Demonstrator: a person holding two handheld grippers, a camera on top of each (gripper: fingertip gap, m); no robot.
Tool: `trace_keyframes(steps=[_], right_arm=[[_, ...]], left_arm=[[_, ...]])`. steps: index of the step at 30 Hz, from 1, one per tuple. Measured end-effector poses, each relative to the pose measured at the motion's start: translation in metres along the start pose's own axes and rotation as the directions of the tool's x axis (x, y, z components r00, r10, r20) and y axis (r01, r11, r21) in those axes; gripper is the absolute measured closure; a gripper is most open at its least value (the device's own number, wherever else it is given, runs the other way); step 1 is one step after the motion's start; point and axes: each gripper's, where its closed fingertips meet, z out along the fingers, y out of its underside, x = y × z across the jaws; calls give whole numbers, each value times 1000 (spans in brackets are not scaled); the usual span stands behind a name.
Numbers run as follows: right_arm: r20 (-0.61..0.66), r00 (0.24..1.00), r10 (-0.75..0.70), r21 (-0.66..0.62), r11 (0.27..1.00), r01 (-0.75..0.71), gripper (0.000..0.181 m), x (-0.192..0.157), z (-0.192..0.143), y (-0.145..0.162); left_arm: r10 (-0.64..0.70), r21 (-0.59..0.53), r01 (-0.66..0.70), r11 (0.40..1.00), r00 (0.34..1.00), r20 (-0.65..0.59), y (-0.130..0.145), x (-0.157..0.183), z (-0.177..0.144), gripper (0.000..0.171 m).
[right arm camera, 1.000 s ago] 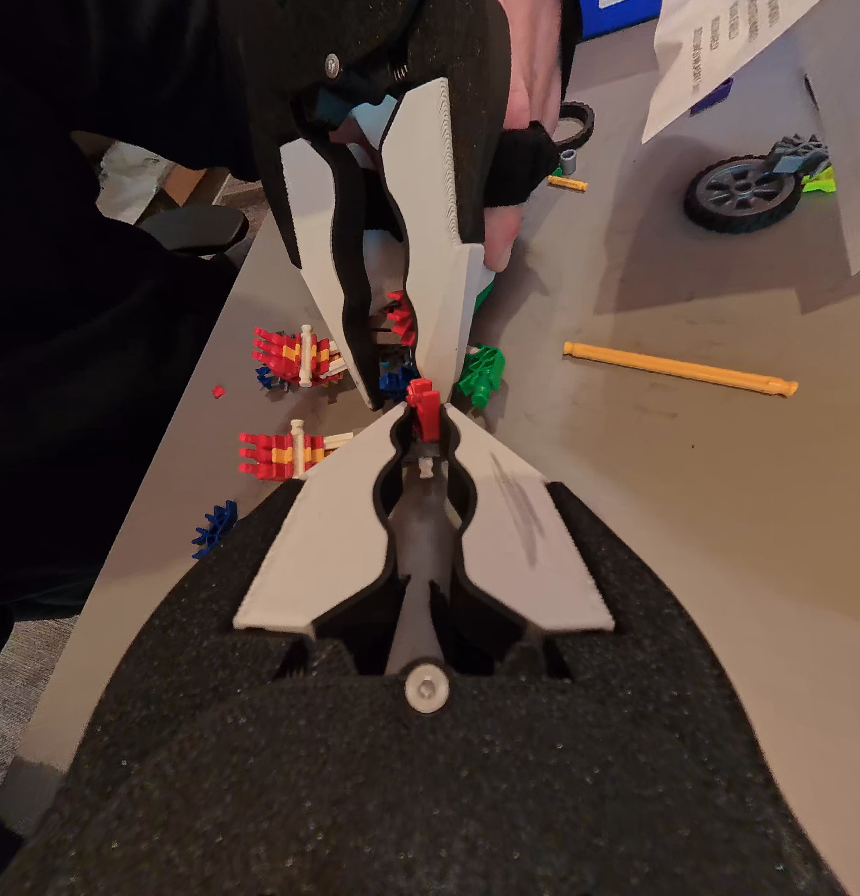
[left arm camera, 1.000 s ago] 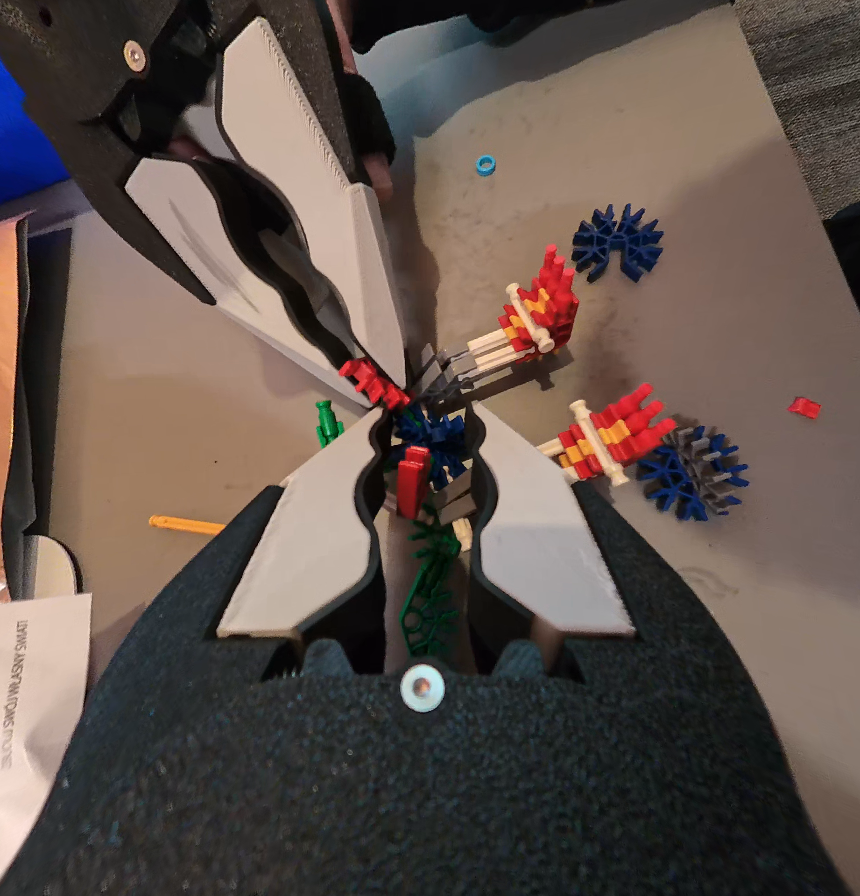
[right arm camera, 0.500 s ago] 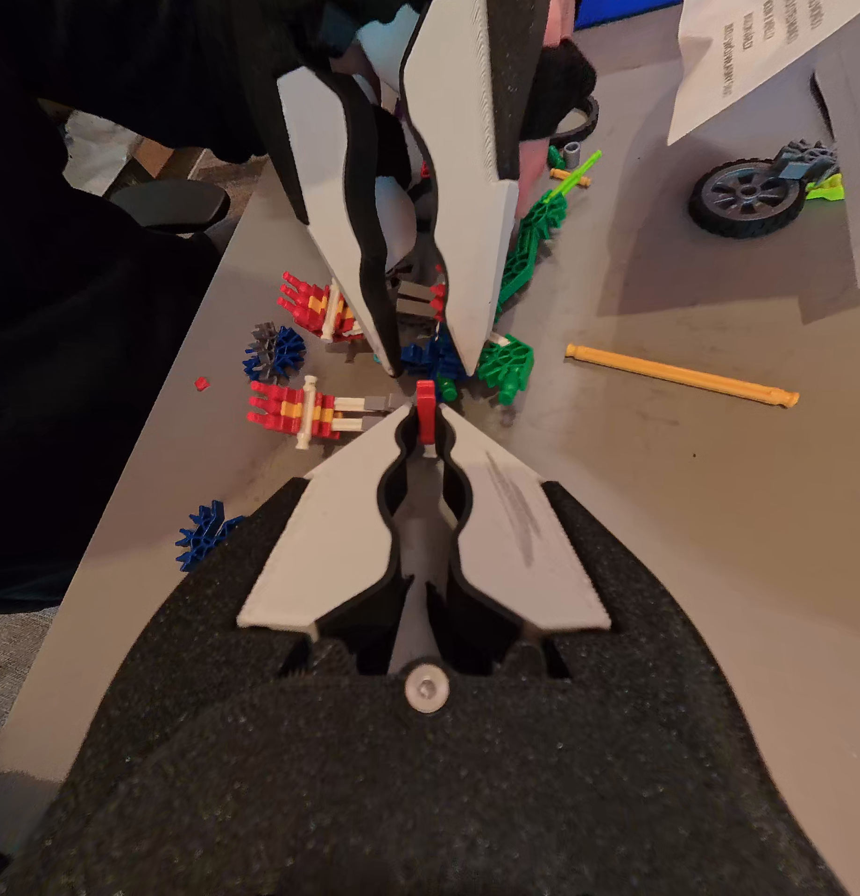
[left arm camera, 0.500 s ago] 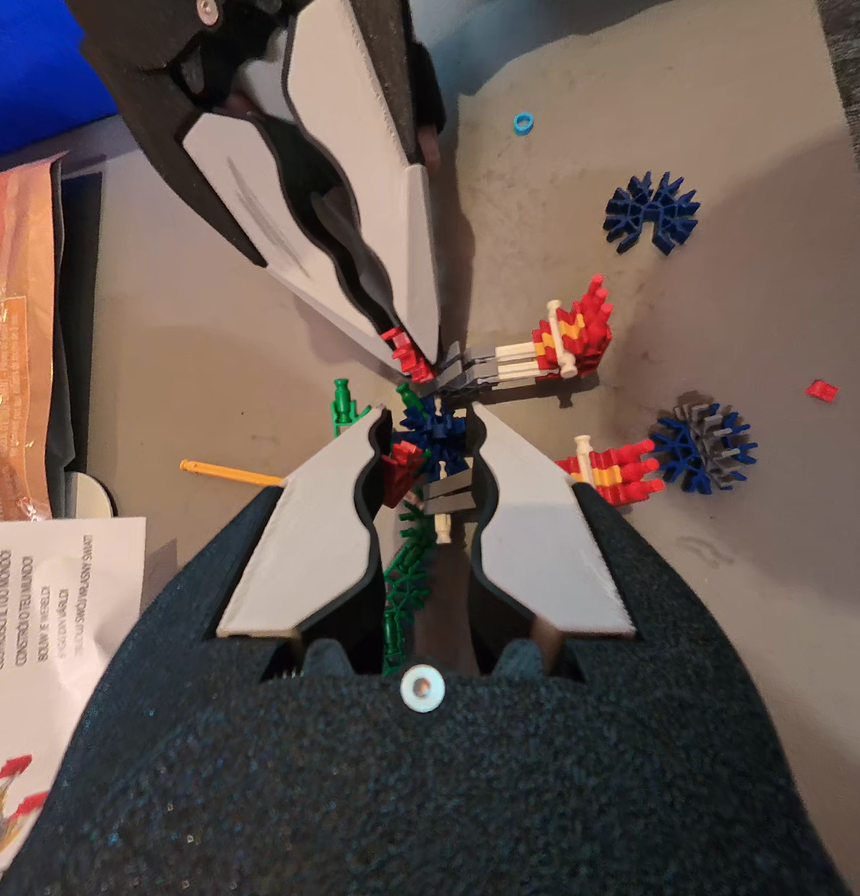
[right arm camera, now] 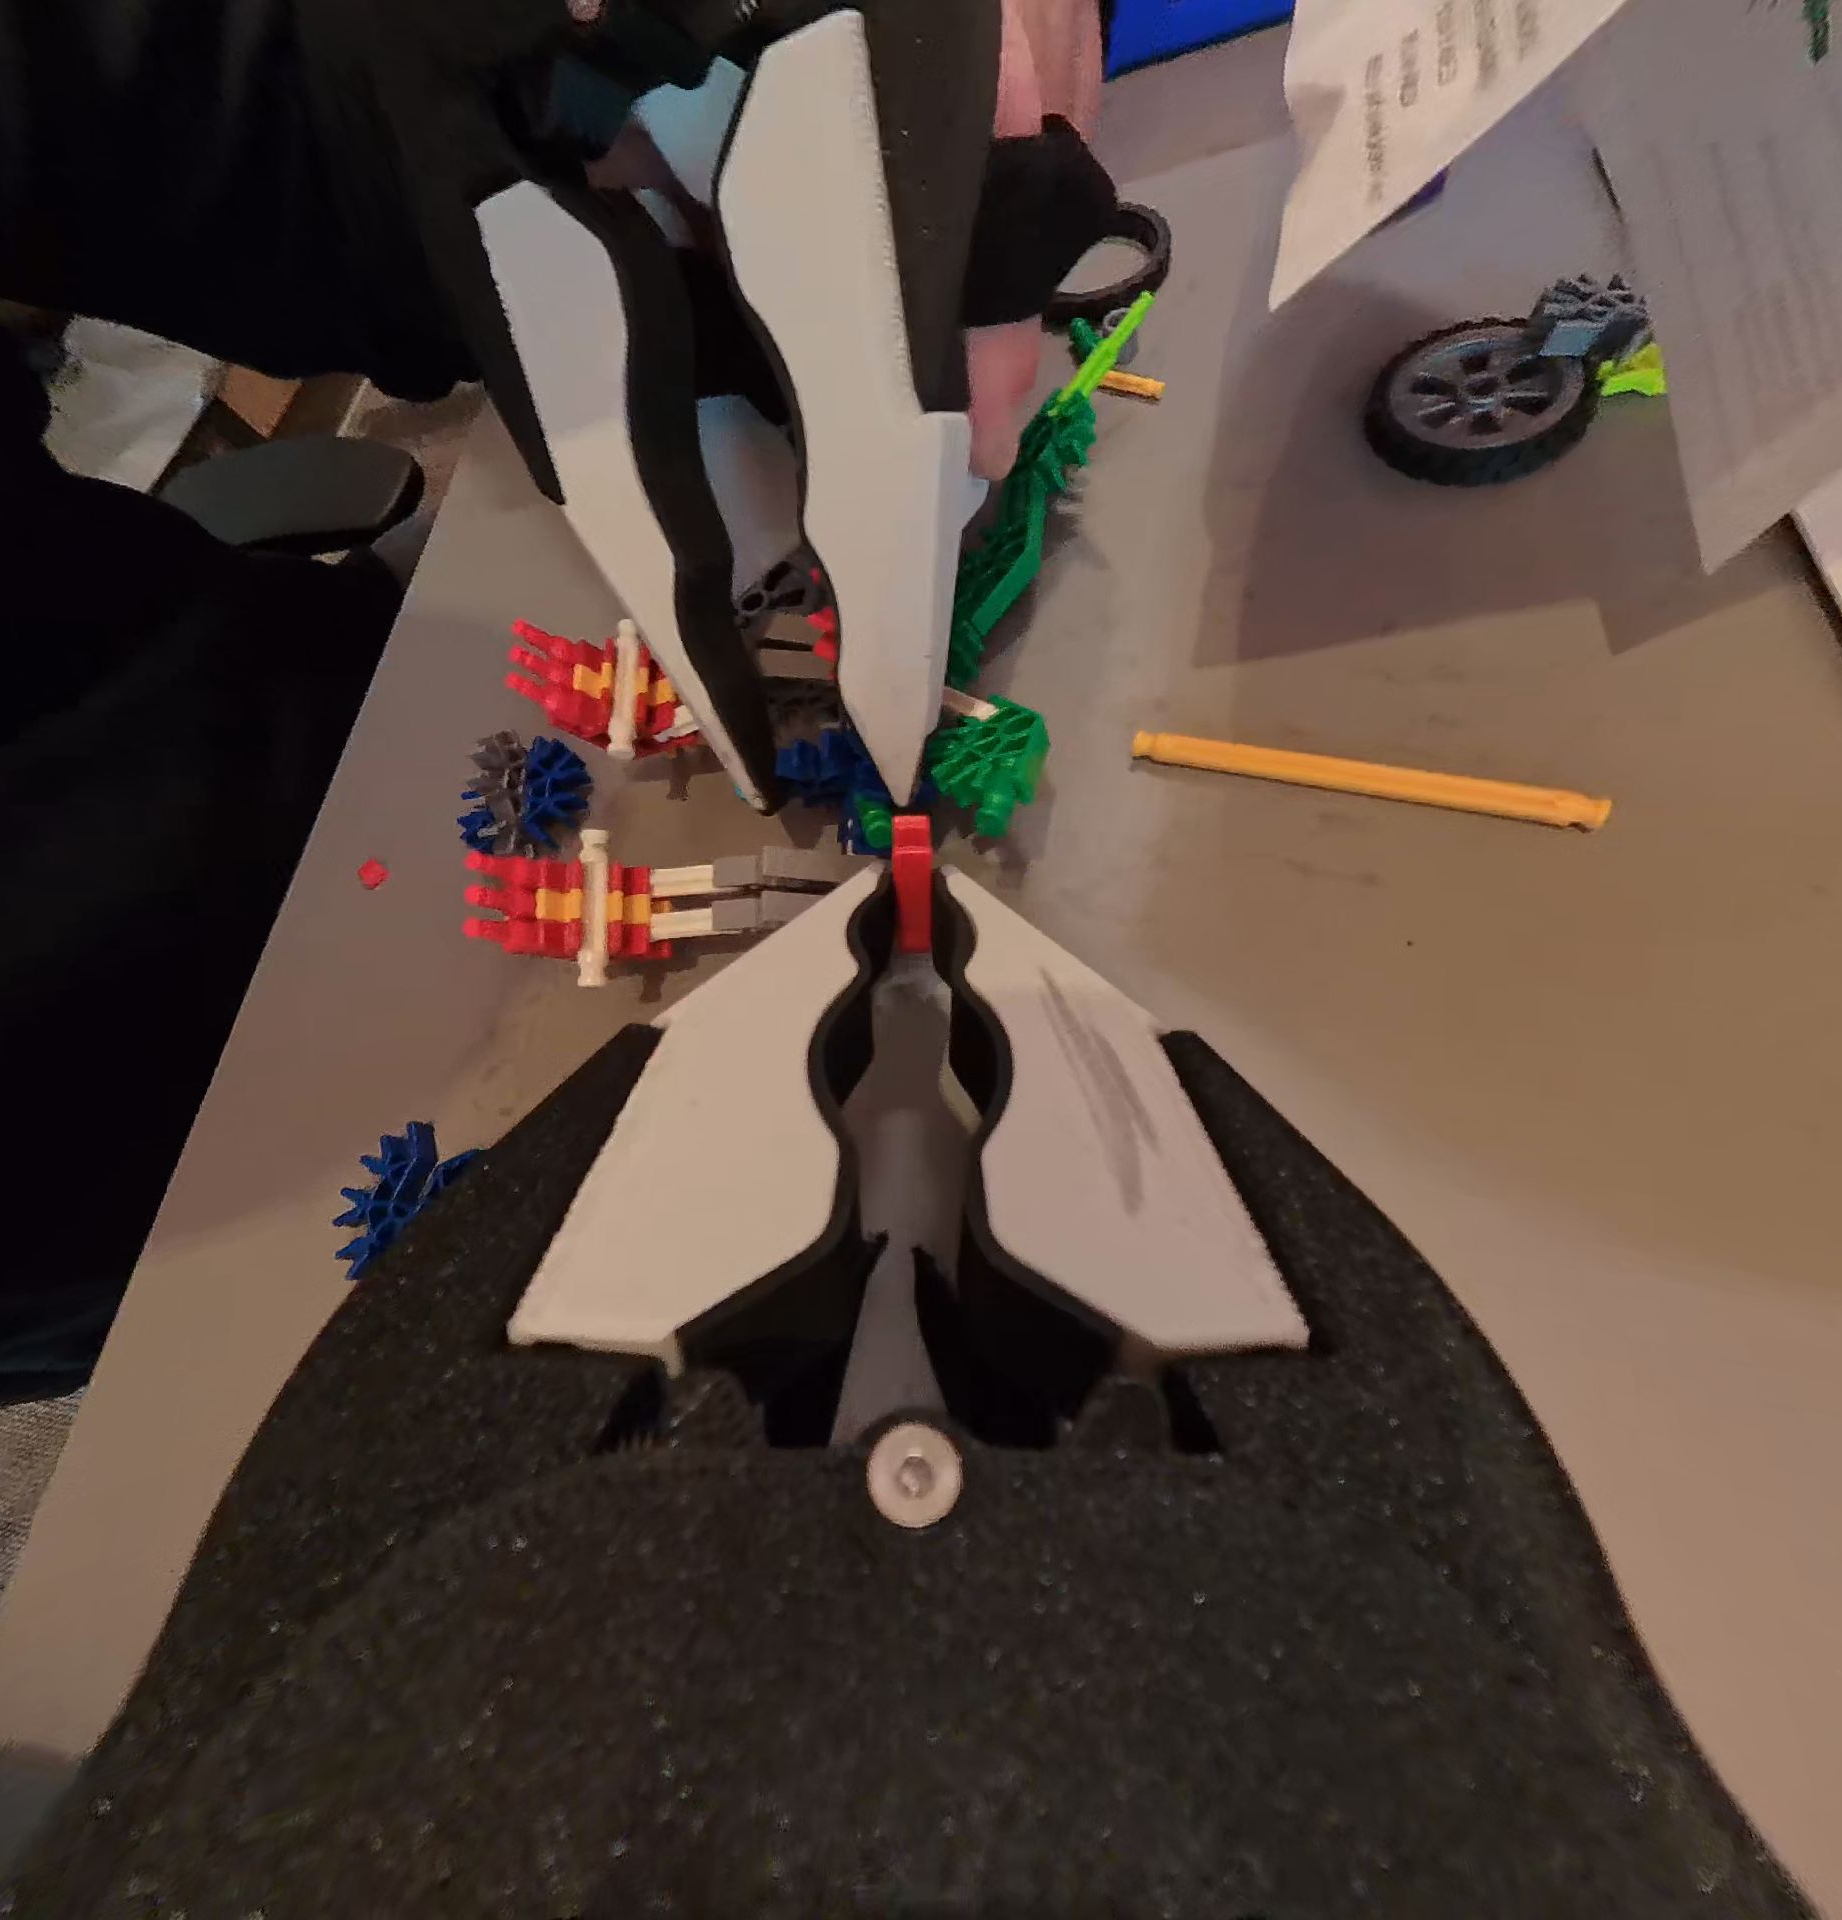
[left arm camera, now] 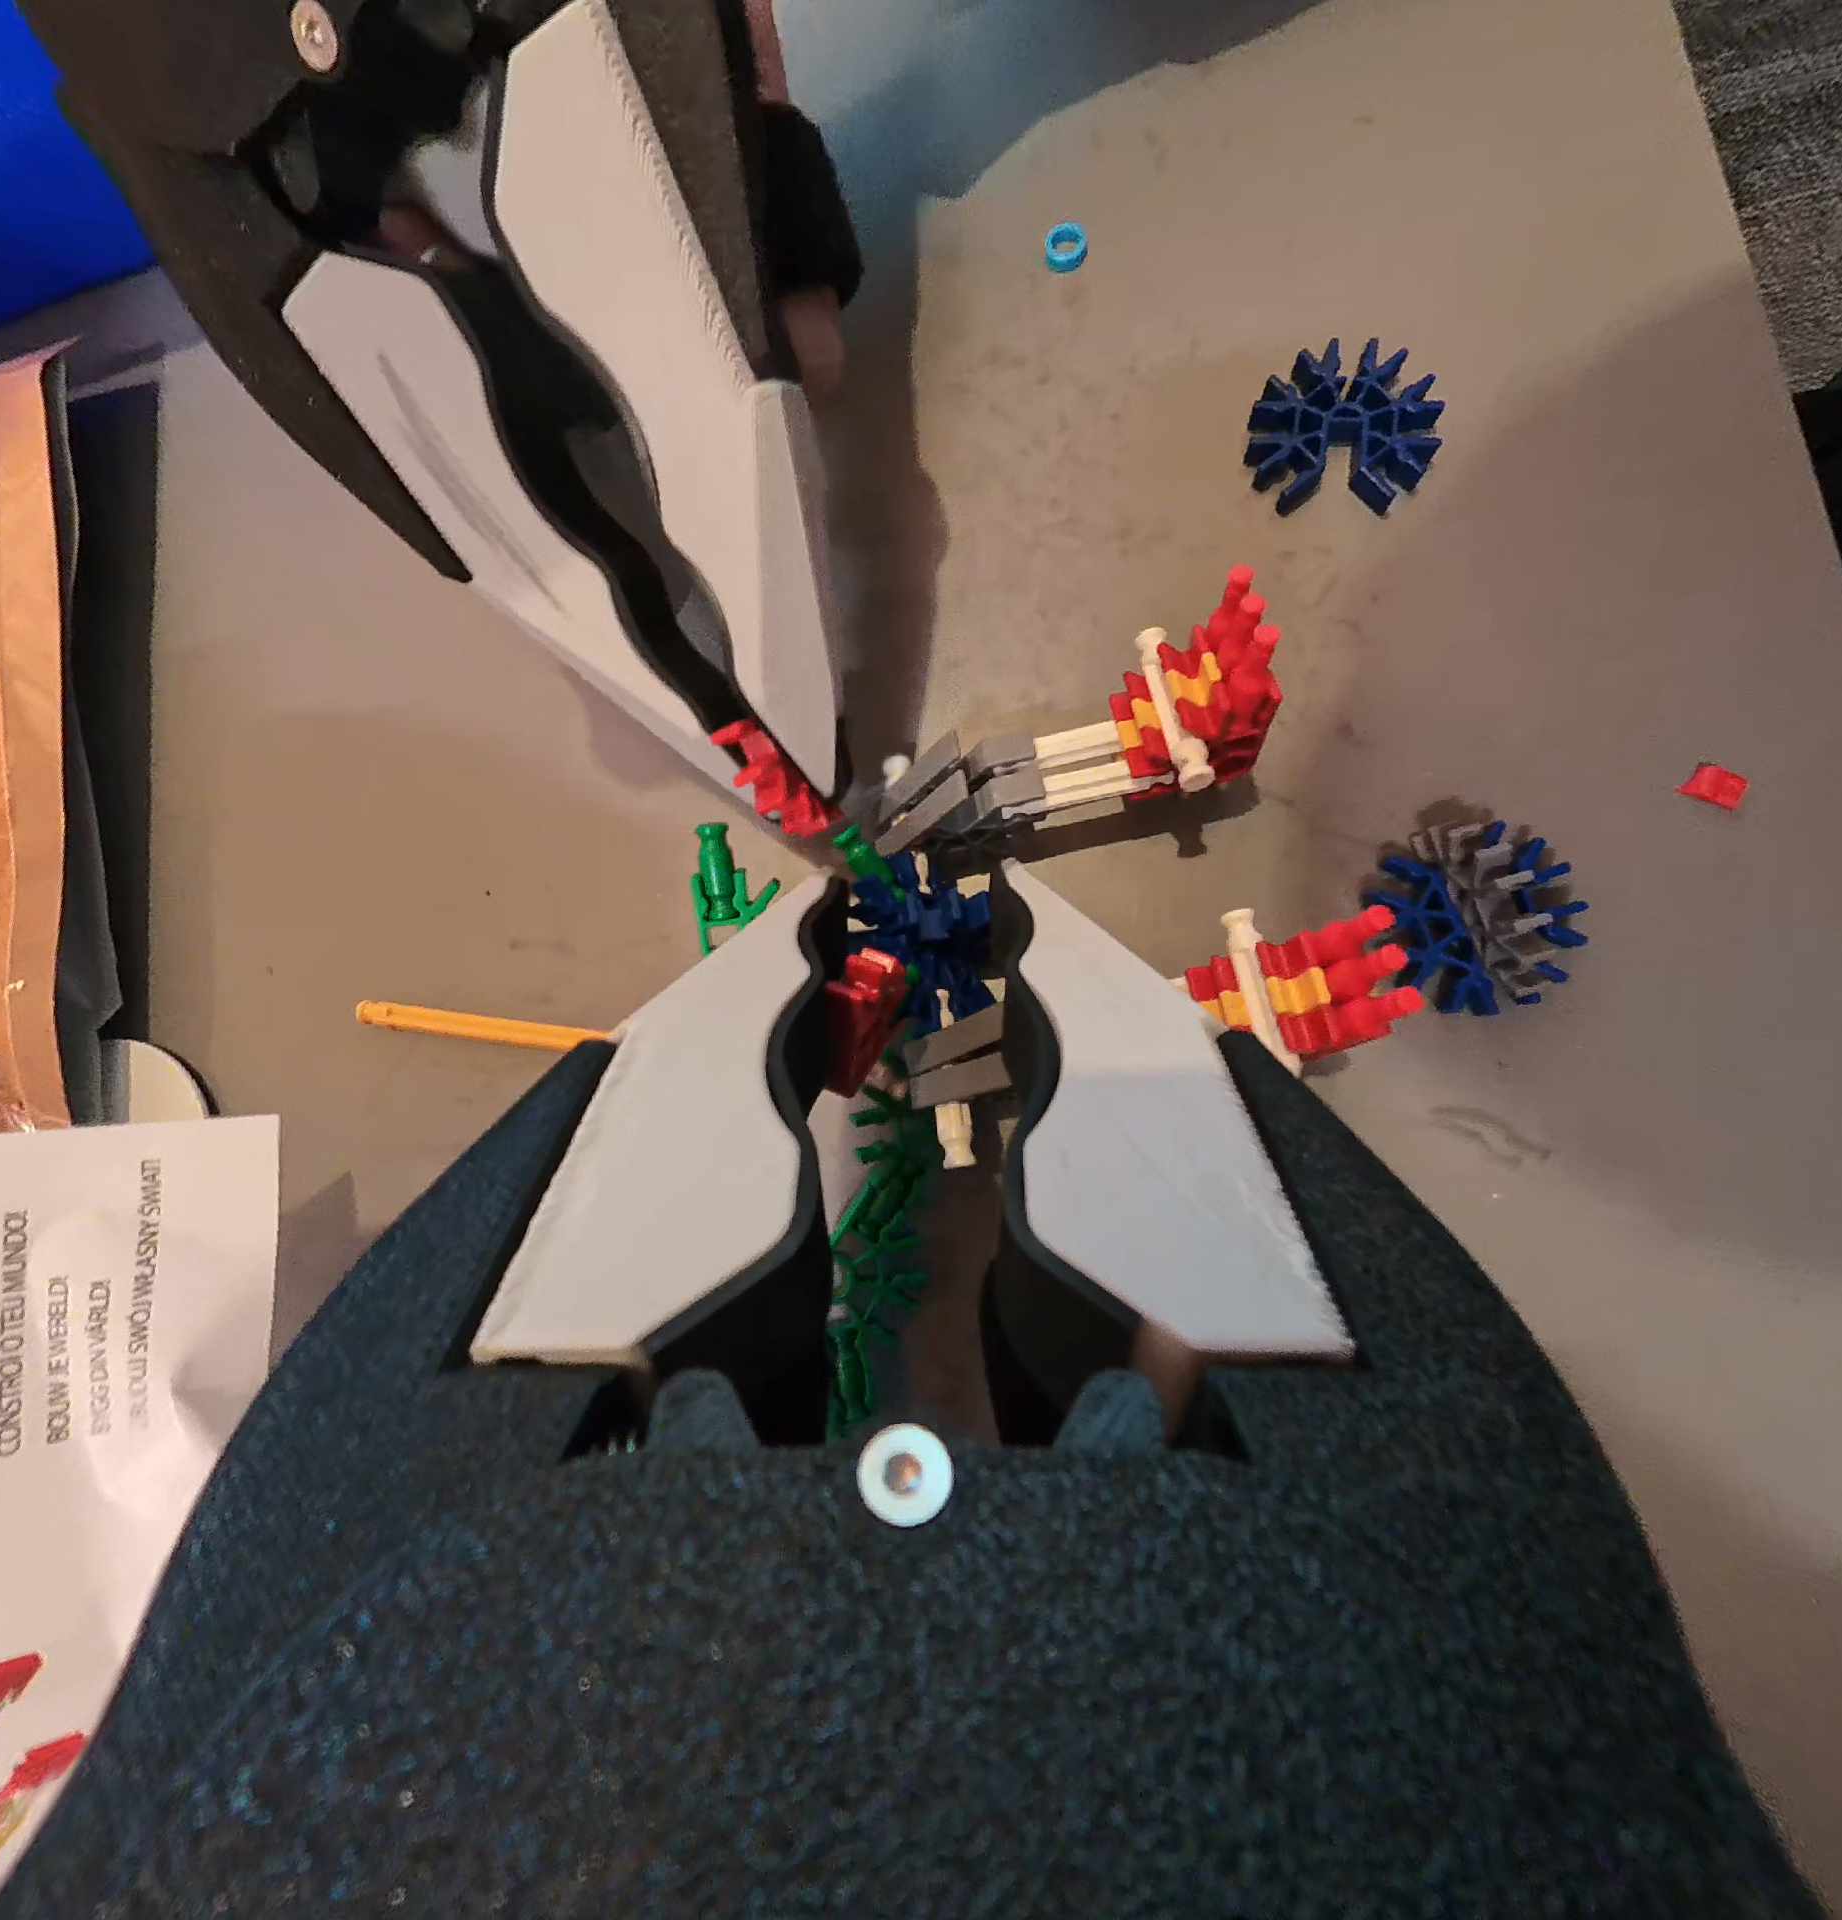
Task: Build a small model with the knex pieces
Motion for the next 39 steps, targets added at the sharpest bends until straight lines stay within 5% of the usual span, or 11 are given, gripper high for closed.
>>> trace_keyframes(steps=[39], right_arm=[[15,999,44,42,998,-45,176,-2,1,-7]], left_arm=[[78,37,-80,996,995,59,-5,-5,-3,143]])
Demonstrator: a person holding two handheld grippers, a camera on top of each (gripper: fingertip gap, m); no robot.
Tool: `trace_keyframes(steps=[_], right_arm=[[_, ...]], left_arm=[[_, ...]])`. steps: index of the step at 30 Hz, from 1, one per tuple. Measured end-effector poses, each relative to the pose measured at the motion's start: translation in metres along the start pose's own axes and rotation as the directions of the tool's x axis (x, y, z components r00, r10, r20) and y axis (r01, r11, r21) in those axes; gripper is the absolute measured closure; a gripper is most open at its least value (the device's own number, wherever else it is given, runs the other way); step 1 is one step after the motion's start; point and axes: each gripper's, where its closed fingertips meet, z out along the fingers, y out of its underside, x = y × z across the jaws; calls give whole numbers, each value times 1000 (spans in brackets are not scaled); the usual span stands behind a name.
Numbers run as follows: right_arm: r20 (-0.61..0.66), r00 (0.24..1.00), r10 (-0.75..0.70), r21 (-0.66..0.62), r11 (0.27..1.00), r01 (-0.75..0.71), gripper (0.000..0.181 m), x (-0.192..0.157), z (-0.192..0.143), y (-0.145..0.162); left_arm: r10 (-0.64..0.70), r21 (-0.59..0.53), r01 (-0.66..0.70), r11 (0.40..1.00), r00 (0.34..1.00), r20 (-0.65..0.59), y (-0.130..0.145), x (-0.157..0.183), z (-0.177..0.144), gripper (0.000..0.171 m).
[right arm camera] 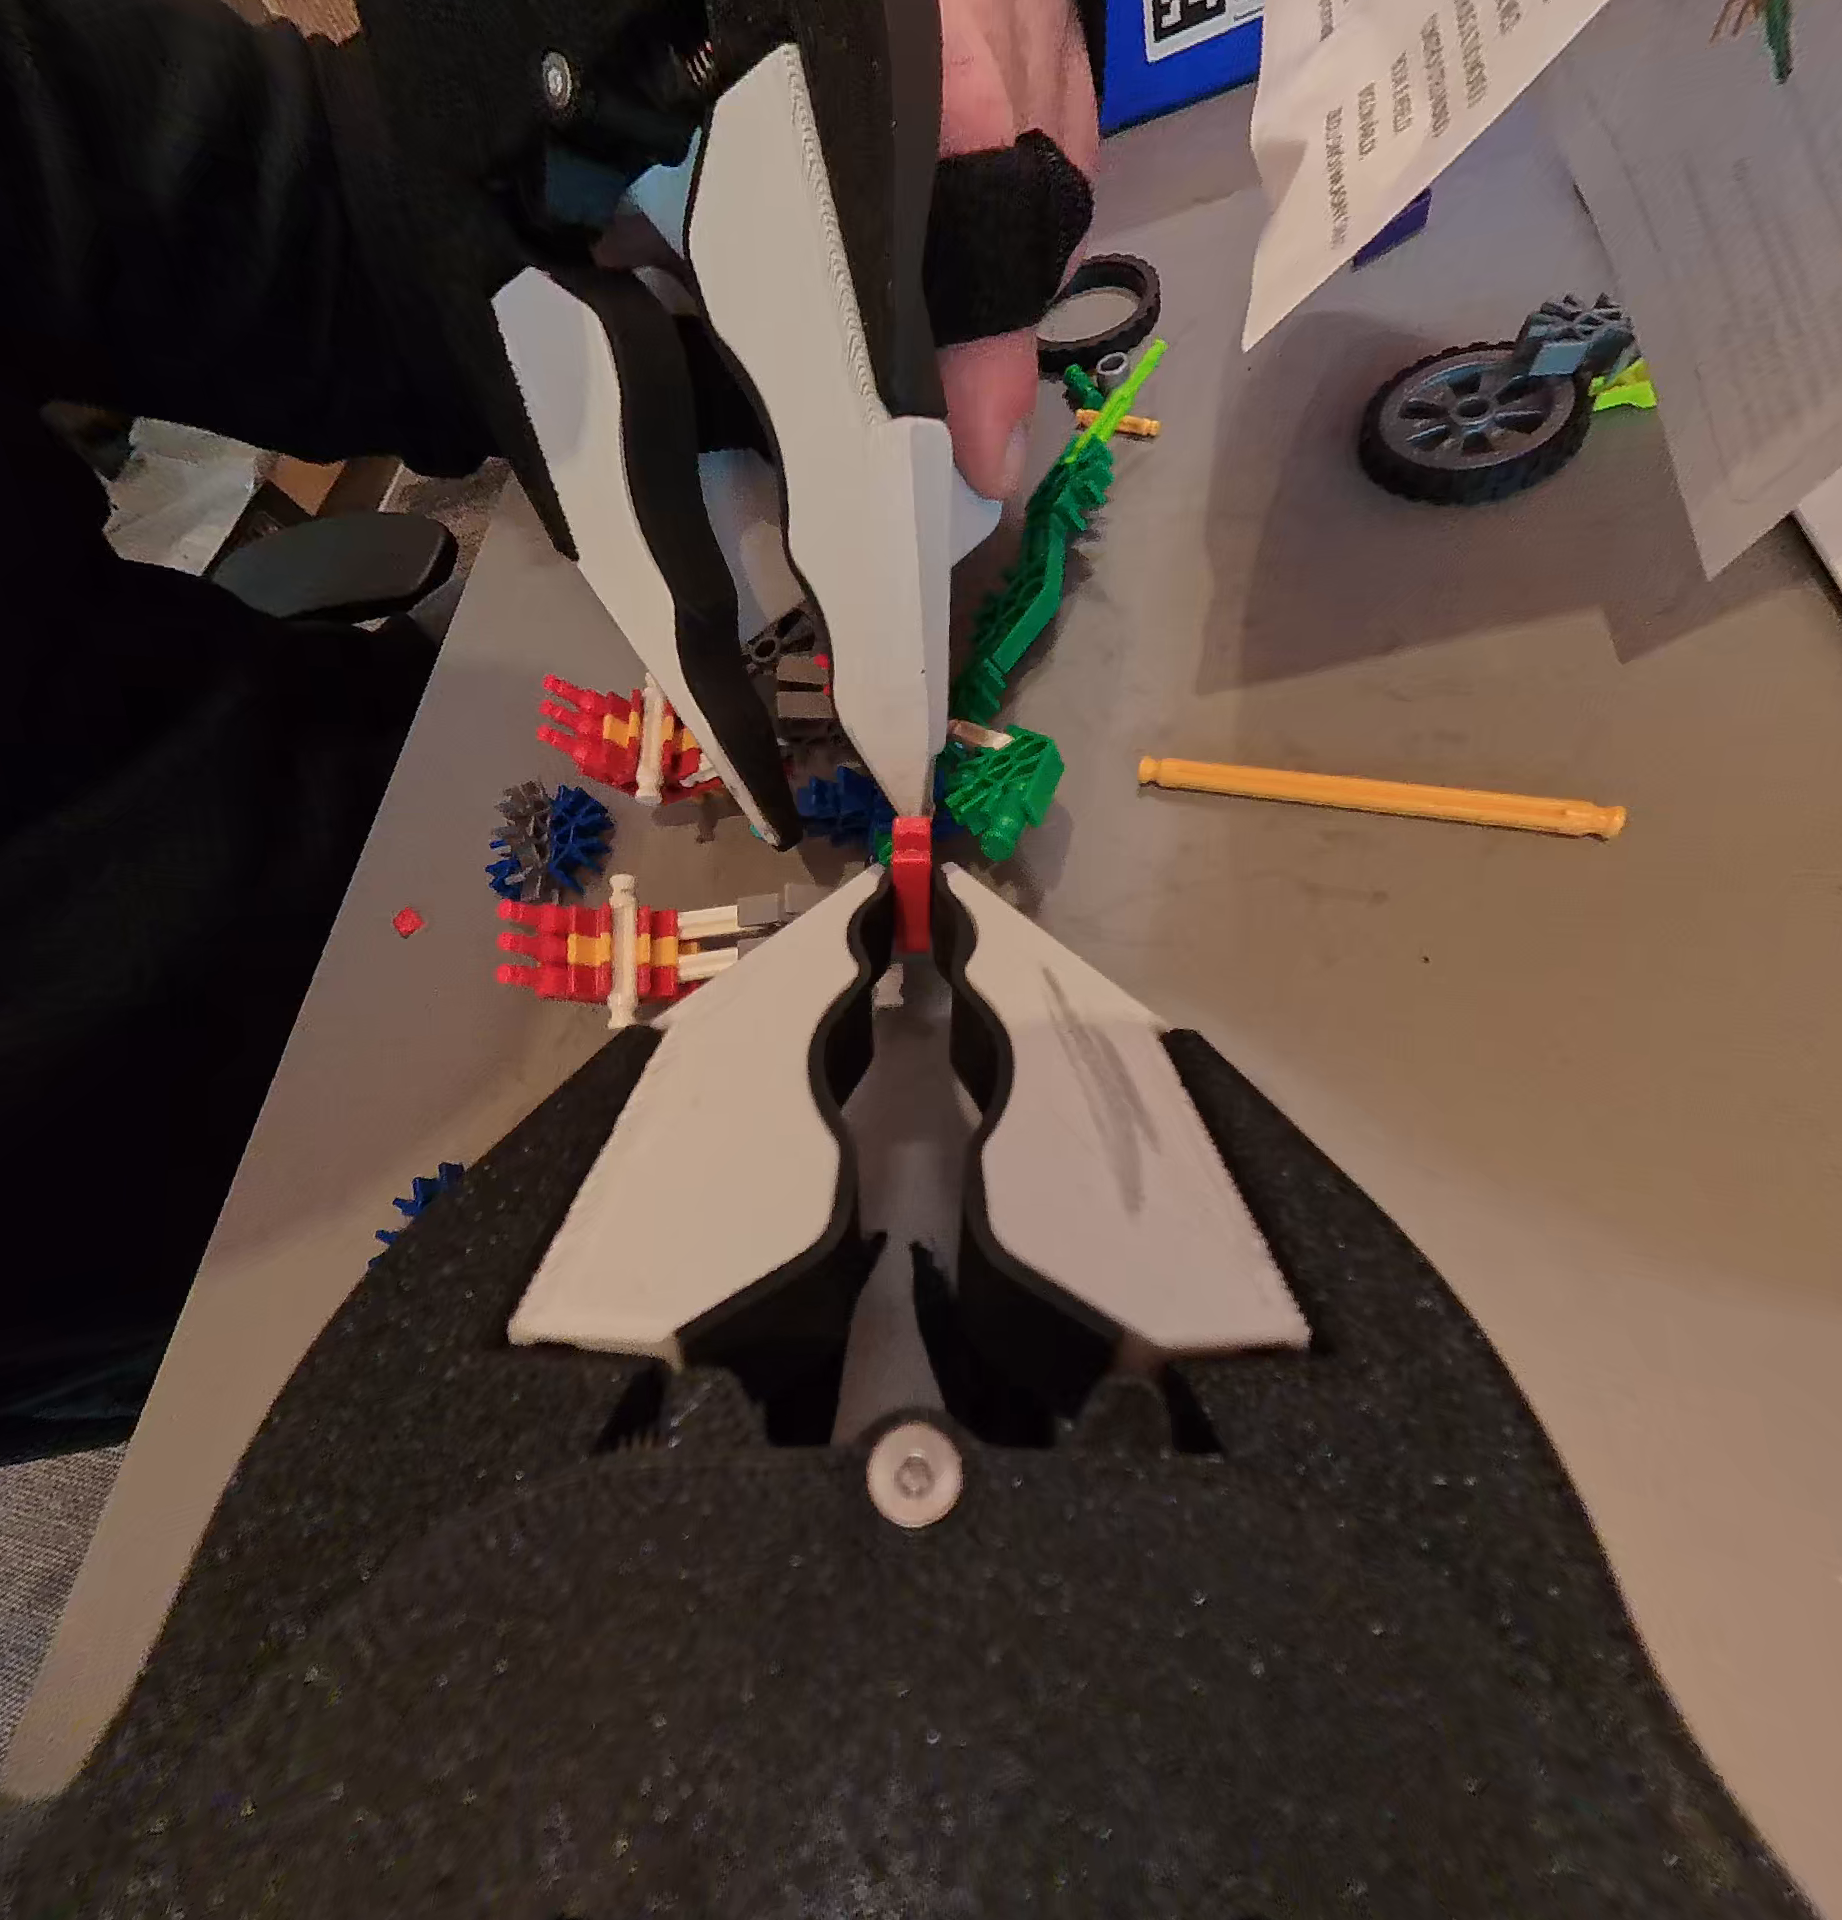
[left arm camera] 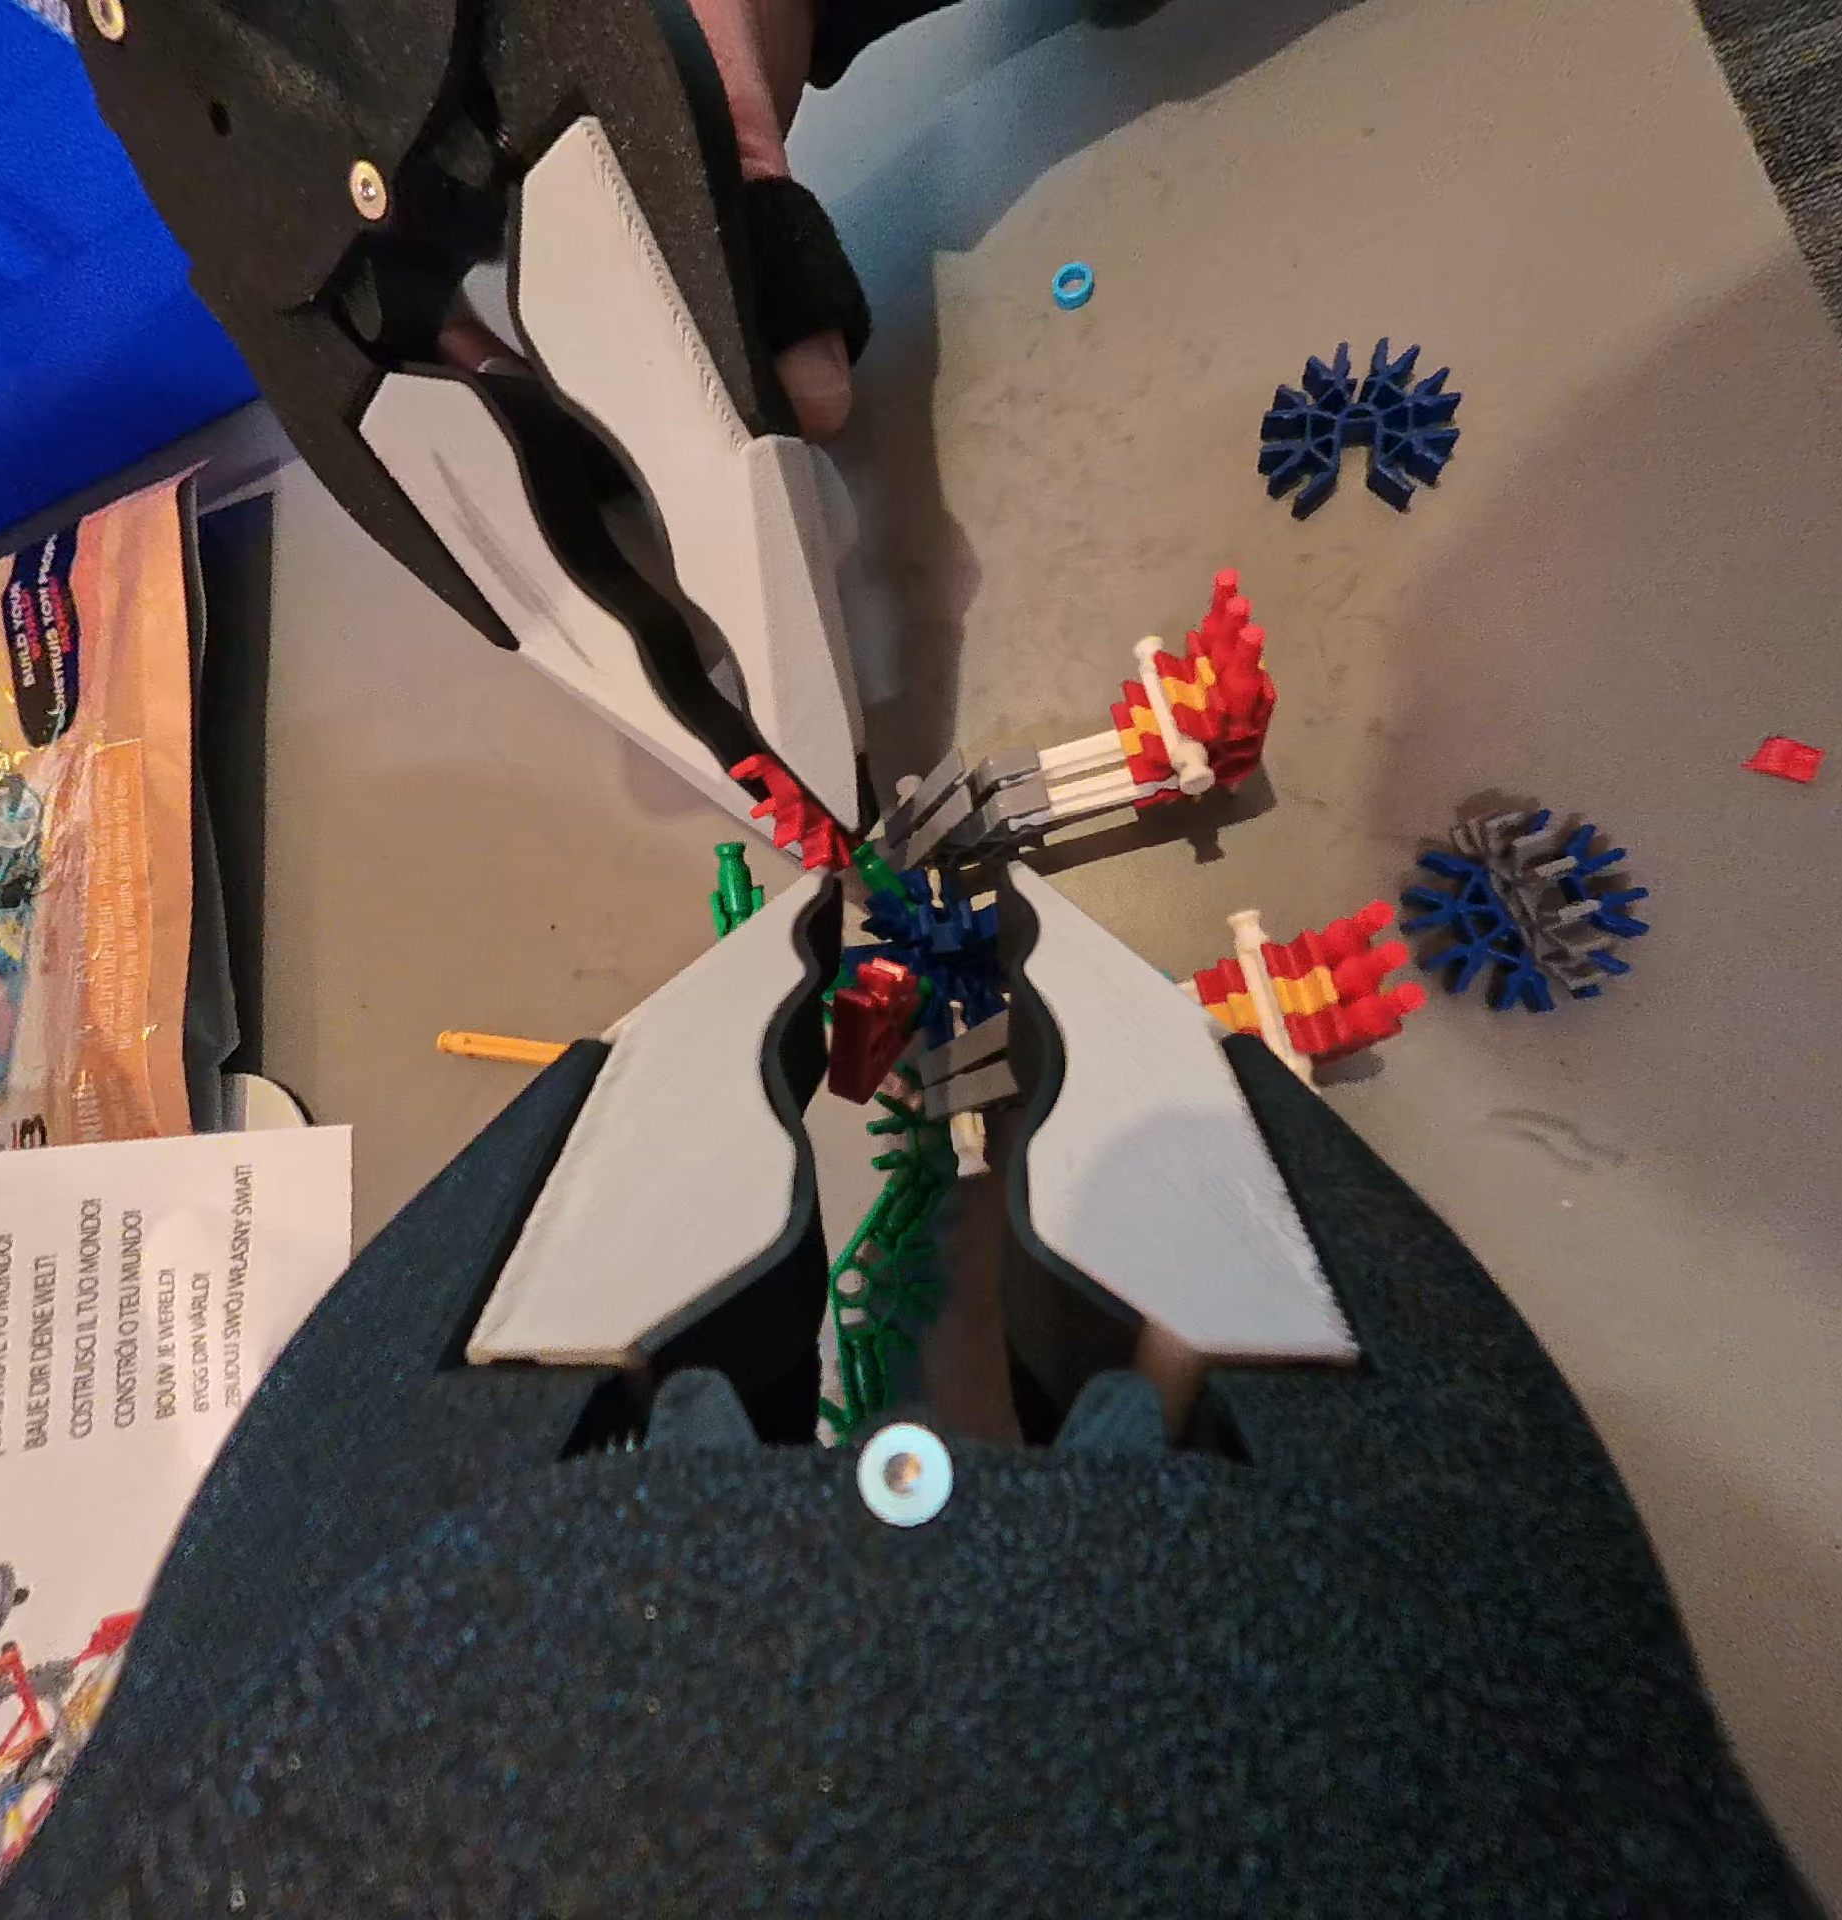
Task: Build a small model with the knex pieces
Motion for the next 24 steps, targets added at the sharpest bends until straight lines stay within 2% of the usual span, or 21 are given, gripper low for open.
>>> trace_keyframes(steps=[10,24], right_arm=[[-5,1000,-10,-19,1000,9,176,-1,5,1],[6,1000,25,-18,1000,-25,176,-2,7,1]], left_arm=[[15,-32,-14,999,999,29,6,-4,3,145],[-3,32,3,999,1000,-6,5,-3,3,145]])
